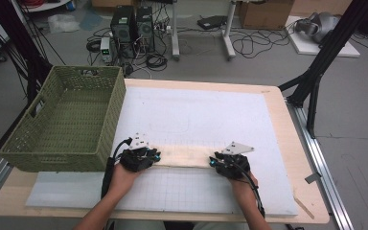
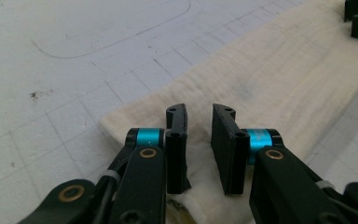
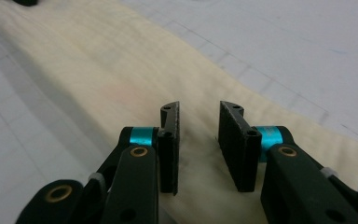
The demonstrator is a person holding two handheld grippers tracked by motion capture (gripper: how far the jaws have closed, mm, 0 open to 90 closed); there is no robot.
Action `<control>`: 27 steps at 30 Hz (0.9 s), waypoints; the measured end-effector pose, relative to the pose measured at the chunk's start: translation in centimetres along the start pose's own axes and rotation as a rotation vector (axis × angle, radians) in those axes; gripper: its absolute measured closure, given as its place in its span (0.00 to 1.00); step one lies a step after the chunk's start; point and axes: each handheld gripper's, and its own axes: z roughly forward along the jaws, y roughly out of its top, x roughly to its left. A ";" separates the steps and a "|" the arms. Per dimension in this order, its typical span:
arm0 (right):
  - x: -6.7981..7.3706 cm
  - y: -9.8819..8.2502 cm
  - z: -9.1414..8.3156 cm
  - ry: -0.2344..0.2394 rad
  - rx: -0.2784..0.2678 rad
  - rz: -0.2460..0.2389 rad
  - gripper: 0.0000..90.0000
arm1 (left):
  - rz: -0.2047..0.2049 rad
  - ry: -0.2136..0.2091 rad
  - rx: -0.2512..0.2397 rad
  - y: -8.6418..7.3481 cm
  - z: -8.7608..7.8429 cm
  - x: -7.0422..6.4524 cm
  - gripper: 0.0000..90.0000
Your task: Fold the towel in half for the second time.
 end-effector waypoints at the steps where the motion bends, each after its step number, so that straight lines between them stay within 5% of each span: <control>1: -0.3 -0.2 -0.2 -0.014 0.003 0.002 0.76 | -0.007 0.000 -0.005 0.0 0.0 0.0 0.83; 6: -1.5 -1.0 -1.5 -0.035 0.004 0.035 0.75 | -0.002 0.002 0.001 0.0 0.0 0.0 0.83; 12: -2.3 -2.1 -2.9 -0.034 0.022 0.016 0.76 | 0.007 0.002 0.005 0.0 0.0 0.0 0.84; 27: -2.5 -2.8 -2.9 -0.022 -0.001 0.012 0.75 | 0.075 0.029 0.018 -0.2 -0.3 -0.2 0.88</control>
